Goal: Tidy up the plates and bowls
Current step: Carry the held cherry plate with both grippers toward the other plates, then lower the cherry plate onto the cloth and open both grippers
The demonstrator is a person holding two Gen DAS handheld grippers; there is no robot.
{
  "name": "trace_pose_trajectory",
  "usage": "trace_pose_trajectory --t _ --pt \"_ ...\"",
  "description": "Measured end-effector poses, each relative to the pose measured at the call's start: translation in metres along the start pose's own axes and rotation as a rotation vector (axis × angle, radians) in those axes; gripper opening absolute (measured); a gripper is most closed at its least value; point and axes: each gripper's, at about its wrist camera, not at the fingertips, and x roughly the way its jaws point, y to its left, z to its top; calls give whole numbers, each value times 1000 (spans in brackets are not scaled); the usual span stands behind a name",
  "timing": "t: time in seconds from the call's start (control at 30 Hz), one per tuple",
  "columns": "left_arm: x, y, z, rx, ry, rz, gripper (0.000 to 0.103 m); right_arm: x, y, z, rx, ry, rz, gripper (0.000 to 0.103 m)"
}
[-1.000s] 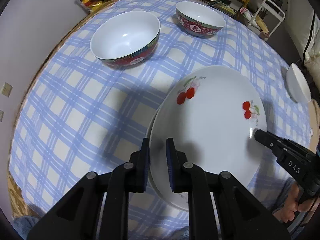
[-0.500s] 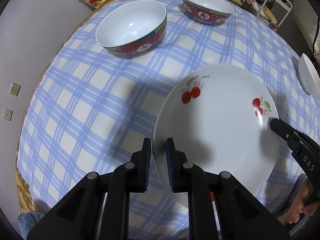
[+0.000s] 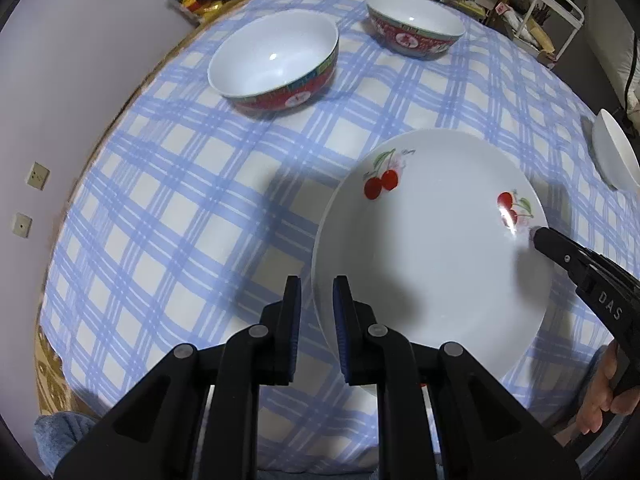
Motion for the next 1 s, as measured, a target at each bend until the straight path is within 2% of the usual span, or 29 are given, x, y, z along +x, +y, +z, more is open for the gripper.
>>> trace_pose_trajectory --t 0.1,0.2,0.33,0.47,0.57,0.6,0.63,0.73,0.77,0.83,0.9,0.93,1.0 --pt "-8 -5 1 24 -24 7 16 -4 -2 2 4 -5 3 10" --pt "-19 -13 4 55 -57 36 17 -25 -9 8 1 -56 -20 10" --pt "-35 -24 14 60 -98 30 17 -57 -23 22 14 -107 -30 10" --pt "-44 -44 24 115 -126 56 19 -93 -45 35 24 -184 -97 10" --pt "-51 -60 33 148 -141 57 25 -118 -68 43 61 -227 -131 11" --pt "-54 -65 36 158 -152 62 31 -122 -72 44 68 -239 -146 12" --pt "-57 -72 39 172 -164 67 38 -130 -80 46 78 -254 -172 18" --pt "-69 -94 49 224 -219 80 48 -147 -97 51 83 -271 -213 47" --pt "-72 -102 53 244 -236 76 51 -152 -102 53 80 -277 -222 50" --pt "-78 -117 62 265 -265 66 67 -160 -113 56 79 -286 -249 57" --pt "-83 -136 74 292 -290 67 77 -168 -129 60 95 -292 -264 67" --pt "-84 -143 79 302 -297 68 80 -170 -134 60 105 -295 -264 74" --pt "-87 -160 89 320 -310 60 82 -176 -150 63 132 -305 -257 83"
